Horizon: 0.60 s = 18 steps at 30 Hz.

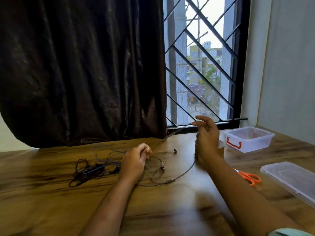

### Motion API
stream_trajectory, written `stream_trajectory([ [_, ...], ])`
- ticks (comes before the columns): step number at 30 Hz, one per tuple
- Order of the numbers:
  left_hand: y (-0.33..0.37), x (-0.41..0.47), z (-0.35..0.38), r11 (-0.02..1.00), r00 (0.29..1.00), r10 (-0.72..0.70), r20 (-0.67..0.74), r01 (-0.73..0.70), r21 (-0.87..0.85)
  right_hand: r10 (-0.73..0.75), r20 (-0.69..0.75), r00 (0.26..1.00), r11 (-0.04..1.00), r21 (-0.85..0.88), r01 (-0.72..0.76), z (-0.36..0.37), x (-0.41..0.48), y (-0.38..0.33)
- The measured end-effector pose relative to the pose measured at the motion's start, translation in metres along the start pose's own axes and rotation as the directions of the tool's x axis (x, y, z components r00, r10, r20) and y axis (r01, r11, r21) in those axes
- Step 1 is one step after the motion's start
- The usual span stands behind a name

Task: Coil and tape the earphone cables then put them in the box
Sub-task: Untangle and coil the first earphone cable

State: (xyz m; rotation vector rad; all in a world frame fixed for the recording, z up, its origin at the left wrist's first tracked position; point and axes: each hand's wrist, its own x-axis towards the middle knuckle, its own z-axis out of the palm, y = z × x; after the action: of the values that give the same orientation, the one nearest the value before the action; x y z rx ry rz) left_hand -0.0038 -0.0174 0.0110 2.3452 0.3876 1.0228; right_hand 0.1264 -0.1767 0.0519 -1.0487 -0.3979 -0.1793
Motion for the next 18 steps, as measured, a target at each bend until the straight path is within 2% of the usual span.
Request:
stream_trajectory([
  [2,0.003,0.0,-0.003,0.998,0.998,0.008,-0.056,-0.011,-0.064,-0.079,-0.088,0.993,0.986,-0.155,0.065,-0.003,0.002,0.003],
  [3,0.006,0.0,-0.005,0.993,0.996,-0.005,-0.085,-0.005,-0.115,-0.131,-0.068,0.989,0.946,-0.307,0.104,-0.004,0.001,0.004],
  [4,0.008,0.0,-0.006,0.985,0.994,-0.017,-0.11,-0.002,-0.174,-0.169,0.001,0.986,0.856,-0.497,0.147,-0.005,-0.002,0.003],
  [6,0.01,0.0,-0.008,0.967,0.99,-0.033,-0.137,-0.002,-0.254,-0.124,0.216,0.968,0.504,-0.827,0.249,-0.006,-0.009,0.003],
  [7,0.011,-0.001,-0.008,0.964,0.989,-0.033,-0.145,-0.007,-0.264,-0.064,0.3,0.952,0.347,-0.888,0.303,-0.006,-0.012,0.004],
  [8,0.012,-0.001,-0.007,0.963,0.988,-0.03,-0.15,-0.011,-0.27,-0.031,0.36,0.932,0.272,-0.894,0.355,-0.004,-0.015,0.003],
  [9,0.012,-0.002,-0.007,0.961,0.989,-0.029,-0.148,-0.014,-0.277,-0.036,0.418,0.908,0.277,-0.868,0.411,-0.002,-0.018,0.004],
  [10,0.013,-0.002,-0.006,0.958,0.99,-0.024,-0.141,-0.017,-0.286,-0.074,0.48,0.874,0.338,-0.813,0.475,0.001,-0.021,0.006],
  [12,0.016,-0.002,-0.005,0.953,0.992,0.004,-0.128,-0.042,-0.3,-0.131,0.599,0.79,0.526,-0.633,0.567,0.008,-0.026,0.009],
  [14,0.02,-0.003,-0.003,0.952,0.991,0.044,-0.123,-0.079,-0.297,-0.081,0.67,0.738,0.693,-0.494,0.525,0.013,-0.032,0.009],
  [16,0.021,-0.003,-0.003,0.954,0.988,0.065,-0.139,-0.102,-0.281,-0.022,0.684,0.729,0.82,-0.405,0.405,0.016,-0.036,0.006],
  [18,0.022,-0.004,-0.003,0.957,0.984,0.075,-0.163,-0.117,-0.265,-0.013,0.676,0.737,0.848,-0.383,0.366,0.018,-0.036,0.004],
])
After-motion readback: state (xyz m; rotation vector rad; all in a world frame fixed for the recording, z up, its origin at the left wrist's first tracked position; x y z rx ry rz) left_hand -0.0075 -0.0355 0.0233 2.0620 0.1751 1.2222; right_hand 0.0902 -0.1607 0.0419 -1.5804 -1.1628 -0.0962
